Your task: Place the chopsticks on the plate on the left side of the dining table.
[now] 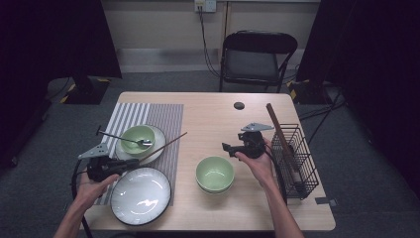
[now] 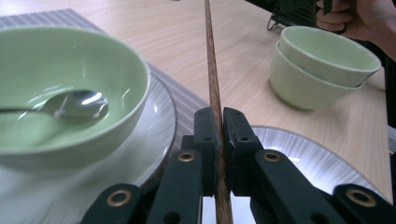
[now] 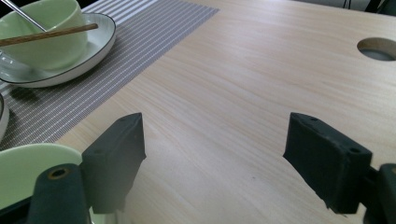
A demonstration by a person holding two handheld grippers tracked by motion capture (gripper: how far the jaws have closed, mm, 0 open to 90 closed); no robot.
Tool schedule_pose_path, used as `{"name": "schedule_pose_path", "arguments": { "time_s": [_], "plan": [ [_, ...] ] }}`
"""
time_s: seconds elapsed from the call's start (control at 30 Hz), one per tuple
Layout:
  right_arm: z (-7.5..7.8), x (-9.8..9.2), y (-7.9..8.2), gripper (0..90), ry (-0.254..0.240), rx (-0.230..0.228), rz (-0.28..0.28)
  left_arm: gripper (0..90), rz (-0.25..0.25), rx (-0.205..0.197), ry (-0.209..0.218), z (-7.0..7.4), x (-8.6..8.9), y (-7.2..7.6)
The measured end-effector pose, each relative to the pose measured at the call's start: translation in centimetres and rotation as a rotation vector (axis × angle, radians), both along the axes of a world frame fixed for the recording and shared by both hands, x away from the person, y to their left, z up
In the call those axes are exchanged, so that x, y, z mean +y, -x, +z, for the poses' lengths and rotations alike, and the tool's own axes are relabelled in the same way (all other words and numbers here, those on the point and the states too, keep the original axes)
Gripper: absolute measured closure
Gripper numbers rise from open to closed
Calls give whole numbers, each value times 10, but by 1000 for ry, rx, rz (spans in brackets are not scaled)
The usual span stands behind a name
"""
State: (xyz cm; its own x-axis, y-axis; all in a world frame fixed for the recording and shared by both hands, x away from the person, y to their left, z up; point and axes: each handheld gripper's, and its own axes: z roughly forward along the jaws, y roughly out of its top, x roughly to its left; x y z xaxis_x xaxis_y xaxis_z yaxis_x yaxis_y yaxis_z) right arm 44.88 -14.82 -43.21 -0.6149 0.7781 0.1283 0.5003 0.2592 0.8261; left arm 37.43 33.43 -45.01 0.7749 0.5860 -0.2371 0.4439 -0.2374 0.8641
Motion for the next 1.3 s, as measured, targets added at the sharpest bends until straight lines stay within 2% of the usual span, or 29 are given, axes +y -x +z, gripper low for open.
{"name": "schedule_pose_path", "arguments": {
  "time_s": [0.1,0.13,0.2,0.33,0.43,0.53,0.63,0.67,0.73,0.8,0.87,0.93,1.0,1.07,1.17,1.23,1.3],
  "plan": [
    [-4,-1,-2,191,6,16,-9,850,9,13,-14,-6,5,1],
    [-6,-1,-3,190,6,21,-9,850,15,6,-17,-7,8,1],
    [-10,-2,-5,190,20,30,-20,850,18,12,-13,-8,10,1],
    [-21,-2,-9,190,58,64,-43,850,27,19,-44,-13,15,0],
    [-26,-2,-9,189,59,73,-34,850,37,29,-32,-17,19,0],
    [-34,-1,-10,190,86,82,-35,850,54,27,-48,-21,20,-5],
    [-39,-1,-11,193,110,90,-47,850,51,28,-55,-22,18,-7],
    [-40,-1,-11,194,112,89,-48,850,50,27,-71,-22,19,-7],
    [-44,-1,-11,194,128,95,-47,849,53,27,-66,-22,19,-8],
    [-51,0,-11,195,118,106,-34,849,66,26,-70,-23,20,-9],
    [-57,1,-10,205,118,109,-27,849,70,29,-62,-23,20,-10],
    [-58,1,-10,202,125,109,-26,849,76,27,-81,-24,20,-10],
    [-61,3,-10,200,159,109,-28,849,76,24,-85,-24,21,-11],
    [-64,2,-9,200,174,98,-35,848,83,24,-87,-25,19,-11],
    [-64,1,-9,200,179,93,-42,847,90,22,-121,-26,17,-12],
    [-65,0,-8,199,188,75,-46,847,89,27,-117,-28,16,-12],
    [-66,1,-7,195,194,65,-49,846,96,31,-136,-30,15,-12]
  ]
}}
